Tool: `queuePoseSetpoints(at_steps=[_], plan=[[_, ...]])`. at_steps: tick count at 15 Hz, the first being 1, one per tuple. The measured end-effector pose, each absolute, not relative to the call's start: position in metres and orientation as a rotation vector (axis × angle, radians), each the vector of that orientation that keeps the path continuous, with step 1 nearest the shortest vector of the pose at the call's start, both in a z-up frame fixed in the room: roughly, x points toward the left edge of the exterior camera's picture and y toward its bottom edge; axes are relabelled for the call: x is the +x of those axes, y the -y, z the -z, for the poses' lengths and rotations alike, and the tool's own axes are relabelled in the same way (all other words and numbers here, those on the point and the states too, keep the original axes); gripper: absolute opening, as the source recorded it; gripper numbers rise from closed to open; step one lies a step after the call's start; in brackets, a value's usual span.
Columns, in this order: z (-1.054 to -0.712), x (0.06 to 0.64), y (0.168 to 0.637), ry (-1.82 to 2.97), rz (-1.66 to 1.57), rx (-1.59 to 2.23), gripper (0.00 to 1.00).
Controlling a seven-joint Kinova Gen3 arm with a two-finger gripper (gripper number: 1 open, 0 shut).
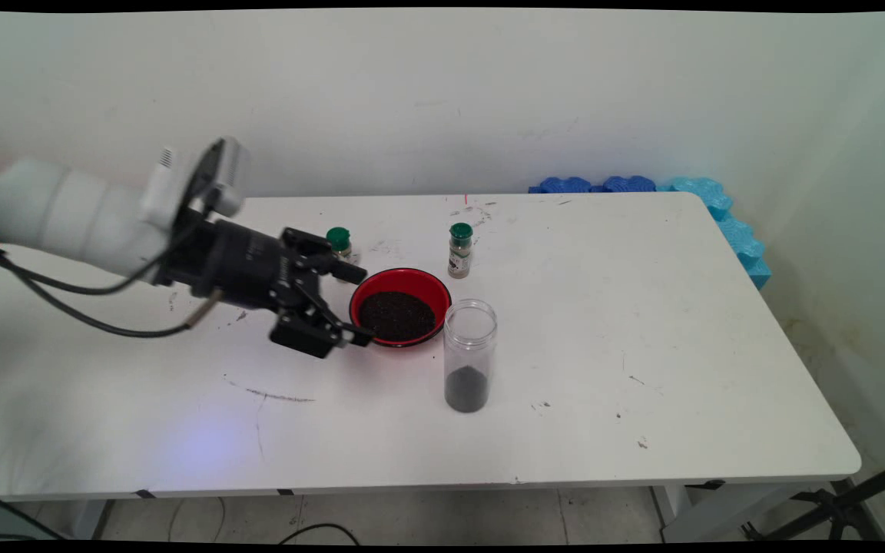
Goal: Pick up the black seasoning powder from the table
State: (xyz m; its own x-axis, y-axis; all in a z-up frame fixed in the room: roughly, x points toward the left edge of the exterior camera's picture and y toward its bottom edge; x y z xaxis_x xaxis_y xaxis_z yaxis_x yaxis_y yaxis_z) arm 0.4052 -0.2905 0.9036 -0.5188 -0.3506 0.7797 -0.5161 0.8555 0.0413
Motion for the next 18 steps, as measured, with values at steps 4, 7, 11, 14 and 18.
queuePoseSetpoints(at_steps=[4, 7, 11, 14, 18], plan=[[-0.883, 0.387, 0.302, 2.160, -0.231, 0.616, 1.00], [-0.868, 0.373, 0.311, 2.153, -0.222, 0.600, 1.00], [-0.855, 0.361, 0.319, 2.147, -0.216, 0.580, 1.00], [-0.845, 0.351, 0.326, 2.142, -0.212, 0.564, 1.00], [-0.837, 0.342, 0.332, 2.138, -0.210, 0.548, 1.00]])
